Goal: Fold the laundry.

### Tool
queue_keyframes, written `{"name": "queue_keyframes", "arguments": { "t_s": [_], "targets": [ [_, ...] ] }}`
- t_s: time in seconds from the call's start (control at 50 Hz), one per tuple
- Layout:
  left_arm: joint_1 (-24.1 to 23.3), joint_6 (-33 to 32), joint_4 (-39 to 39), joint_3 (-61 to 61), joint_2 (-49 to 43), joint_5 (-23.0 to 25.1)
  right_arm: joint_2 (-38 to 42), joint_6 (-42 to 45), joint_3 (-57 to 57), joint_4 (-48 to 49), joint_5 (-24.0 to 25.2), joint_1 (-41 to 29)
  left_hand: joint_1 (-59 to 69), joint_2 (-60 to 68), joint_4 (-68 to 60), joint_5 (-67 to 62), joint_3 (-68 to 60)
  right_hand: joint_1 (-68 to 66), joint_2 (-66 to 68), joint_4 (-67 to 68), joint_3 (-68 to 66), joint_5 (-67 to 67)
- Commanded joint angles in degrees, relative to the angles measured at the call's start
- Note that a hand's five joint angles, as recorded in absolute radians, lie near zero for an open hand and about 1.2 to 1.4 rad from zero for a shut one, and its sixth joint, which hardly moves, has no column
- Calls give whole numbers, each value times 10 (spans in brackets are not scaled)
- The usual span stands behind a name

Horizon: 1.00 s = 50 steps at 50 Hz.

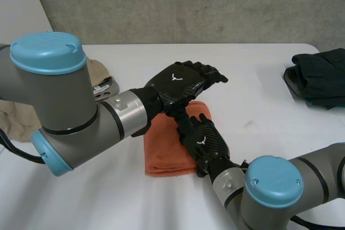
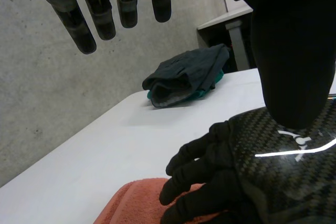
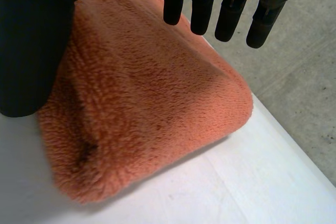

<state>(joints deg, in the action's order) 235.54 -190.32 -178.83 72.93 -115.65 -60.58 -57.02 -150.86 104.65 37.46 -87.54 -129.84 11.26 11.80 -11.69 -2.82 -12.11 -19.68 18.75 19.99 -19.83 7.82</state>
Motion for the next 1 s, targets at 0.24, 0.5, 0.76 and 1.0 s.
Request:
{"name": "queue_keyframes", "arguments": {
  "t_s": [0.24,0.5,0.76,1.0],
  "targets": [
    [13,-1,-1,-2,8,-15,14,-11,-71,2,17,3,20,14,-16,-4,-11,-603,612,600,-602,622],
    [42,4,-16,-12,55,-43,-28,-33,-247,-5,39,116,20,14,-16,-4,-11,-603,612,600,-602,622],
    [35,13,-25,-11,67,-43,-19,-225,-386,69,119,402,21,16,-17,-6,-13,-603,612,600,-602,622],
    [1,13,-42,-13,35,-45,229,-306,-422,216,334,572,25,20,-21,-9,-16,-603,612,600,-602,622]
  ]
}}
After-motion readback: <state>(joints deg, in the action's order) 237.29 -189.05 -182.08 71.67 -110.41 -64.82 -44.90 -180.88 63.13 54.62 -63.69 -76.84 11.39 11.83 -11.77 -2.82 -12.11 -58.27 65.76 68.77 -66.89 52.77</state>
